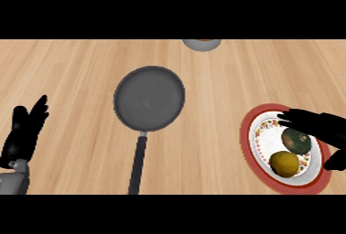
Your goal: Pick the squash from the plate and place it in the pan
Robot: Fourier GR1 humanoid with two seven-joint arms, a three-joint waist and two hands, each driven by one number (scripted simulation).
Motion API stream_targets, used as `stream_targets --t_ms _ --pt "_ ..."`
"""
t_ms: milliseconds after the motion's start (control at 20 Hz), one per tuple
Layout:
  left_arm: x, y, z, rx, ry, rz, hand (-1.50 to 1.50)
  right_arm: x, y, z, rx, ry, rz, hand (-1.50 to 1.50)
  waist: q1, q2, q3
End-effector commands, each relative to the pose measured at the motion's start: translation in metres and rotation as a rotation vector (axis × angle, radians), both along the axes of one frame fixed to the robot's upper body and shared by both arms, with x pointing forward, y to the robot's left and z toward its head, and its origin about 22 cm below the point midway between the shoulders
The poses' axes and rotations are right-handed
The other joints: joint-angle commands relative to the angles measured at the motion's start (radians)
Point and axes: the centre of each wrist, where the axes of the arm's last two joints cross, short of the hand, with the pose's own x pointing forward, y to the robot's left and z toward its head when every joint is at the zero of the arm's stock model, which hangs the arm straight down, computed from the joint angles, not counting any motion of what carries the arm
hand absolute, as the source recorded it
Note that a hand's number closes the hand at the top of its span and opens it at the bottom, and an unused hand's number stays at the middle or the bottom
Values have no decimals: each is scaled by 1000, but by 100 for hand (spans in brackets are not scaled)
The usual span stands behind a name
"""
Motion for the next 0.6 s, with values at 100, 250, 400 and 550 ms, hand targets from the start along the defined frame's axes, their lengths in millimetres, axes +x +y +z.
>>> stream_targets --t_ms 100,250,400,550 --pt "4 0 -4 -2 5 -7 0 15 31 -24 -10 4 -5 -150 3 1 0" --pt "6 -7 -6 -15 10 5 0 -3 13 -21 -5 -96 82 150 -3 0 0" --pt "-4 -4 0 -12 1 14 0 4 22 -21 0 -159 64 150 -1 -1 0" --pt "1 9 -10 0 11 -4 0 4 4 -12 40 -183 72 150 -4 0 0"
